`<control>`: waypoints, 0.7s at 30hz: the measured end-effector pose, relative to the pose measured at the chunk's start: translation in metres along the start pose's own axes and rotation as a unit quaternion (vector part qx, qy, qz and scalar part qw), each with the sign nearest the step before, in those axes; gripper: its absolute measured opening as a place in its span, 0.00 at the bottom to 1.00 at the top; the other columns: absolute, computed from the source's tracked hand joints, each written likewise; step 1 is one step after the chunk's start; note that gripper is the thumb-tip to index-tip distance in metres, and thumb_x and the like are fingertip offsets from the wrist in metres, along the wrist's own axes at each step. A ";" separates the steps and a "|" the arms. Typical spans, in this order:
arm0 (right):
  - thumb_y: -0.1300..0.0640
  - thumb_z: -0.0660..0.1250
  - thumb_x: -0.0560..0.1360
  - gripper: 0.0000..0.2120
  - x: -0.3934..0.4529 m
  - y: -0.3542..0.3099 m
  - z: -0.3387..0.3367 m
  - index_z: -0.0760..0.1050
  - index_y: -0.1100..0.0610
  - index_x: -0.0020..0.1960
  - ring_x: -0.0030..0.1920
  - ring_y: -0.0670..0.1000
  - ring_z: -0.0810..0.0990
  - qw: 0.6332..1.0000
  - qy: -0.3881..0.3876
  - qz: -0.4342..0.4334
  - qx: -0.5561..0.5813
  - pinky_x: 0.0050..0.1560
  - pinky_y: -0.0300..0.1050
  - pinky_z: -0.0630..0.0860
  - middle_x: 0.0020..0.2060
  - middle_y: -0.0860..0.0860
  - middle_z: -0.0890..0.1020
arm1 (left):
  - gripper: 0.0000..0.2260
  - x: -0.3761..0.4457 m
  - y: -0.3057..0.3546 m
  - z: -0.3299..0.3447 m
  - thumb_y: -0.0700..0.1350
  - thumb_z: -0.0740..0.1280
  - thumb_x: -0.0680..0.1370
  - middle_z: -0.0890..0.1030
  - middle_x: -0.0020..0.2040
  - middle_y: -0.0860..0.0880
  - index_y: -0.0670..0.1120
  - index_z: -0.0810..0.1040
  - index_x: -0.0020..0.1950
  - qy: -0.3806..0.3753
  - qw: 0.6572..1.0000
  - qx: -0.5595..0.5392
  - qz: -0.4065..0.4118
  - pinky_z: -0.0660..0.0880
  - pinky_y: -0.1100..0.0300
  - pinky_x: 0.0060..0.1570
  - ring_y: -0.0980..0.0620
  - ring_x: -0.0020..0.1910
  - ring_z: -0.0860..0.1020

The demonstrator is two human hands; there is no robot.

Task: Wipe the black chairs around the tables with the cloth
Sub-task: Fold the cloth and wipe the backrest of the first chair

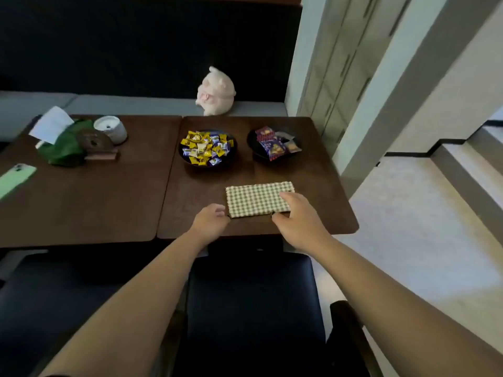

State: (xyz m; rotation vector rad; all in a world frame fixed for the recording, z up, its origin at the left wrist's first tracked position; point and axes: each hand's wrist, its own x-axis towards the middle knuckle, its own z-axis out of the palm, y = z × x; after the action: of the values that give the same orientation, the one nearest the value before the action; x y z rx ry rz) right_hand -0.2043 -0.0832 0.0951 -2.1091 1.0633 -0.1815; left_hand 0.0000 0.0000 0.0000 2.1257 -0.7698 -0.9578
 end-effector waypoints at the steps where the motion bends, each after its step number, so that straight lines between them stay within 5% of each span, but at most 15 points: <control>1: 0.53 0.61 0.79 0.28 0.007 0.002 0.005 0.57 0.54 0.77 0.75 0.50 0.56 1.000 -0.001 0.007 -0.001 0.69 0.42 0.57 0.75 0.49 0.57 | 0.20 0.010 -0.003 0.005 0.45 0.66 0.78 0.76 0.66 0.44 0.44 0.71 0.70 0.010 0.999 -0.035 -0.008 0.70 0.58 0.56 0.50 0.61 0.75; 5: 0.53 0.61 0.78 0.27 0.025 0.018 0.021 0.60 0.52 0.76 0.75 0.48 0.55 0.999 -0.012 0.025 -0.019 0.65 0.37 0.54 0.75 0.47 0.57 | 0.23 0.043 -0.012 0.027 0.43 0.67 0.77 0.74 0.68 0.46 0.45 0.70 0.71 0.046 0.989 -0.127 -0.064 0.73 0.50 0.63 0.47 0.63 0.74; 10: 0.54 0.62 0.78 0.26 0.038 0.030 0.022 0.62 0.51 0.75 0.75 0.47 0.55 0.999 -0.010 0.030 -0.040 0.68 0.38 0.54 0.75 0.47 0.59 | 0.25 0.077 -0.011 0.051 0.49 0.68 0.78 0.71 0.70 0.47 0.45 0.68 0.73 0.092 0.986 -0.108 -0.090 0.67 0.61 0.50 0.49 0.63 0.73; 15: 0.55 0.62 0.78 0.25 0.037 0.036 0.016 0.64 0.50 0.74 0.74 0.47 0.56 0.998 -0.012 0.040 -0.048 0.65 0.36 0.53 0.75 0.47 0.59 | 0.22 0.095 0.002 0.062 0.45 0.72 0.75 0.78 0.56 0.51 0.47 0.71 0.68 0.141 0.975 -0.123 -0.121 0.65 0.66 0.30 0.59 0.40 0.72; 21: 0.56 0.63 0.77 0.26 0.031 0.034 0.008 0.65 0.50 0.74 0.74 0.46 0.58 0.998 -0.002 0.044 -0.044 0.64 0.35 0.55 0.74 0.47 0.60 | 0.14 0.078 0.011 0.061 0.42 0.69 0.75 0.79 0.52 0.52 0.50 0.79 0.59 0.154 0.976 -0.127 -0.084 0.67 0.67 0.33 0.57 0.43 0.75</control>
State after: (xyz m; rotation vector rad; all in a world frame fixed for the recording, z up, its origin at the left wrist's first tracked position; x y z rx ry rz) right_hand -0.2029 -0.1143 0.0603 -2.1344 1.1775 -0.0893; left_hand -0.0072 -0.0837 -0.0536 2.0660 -0.3003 -0.7412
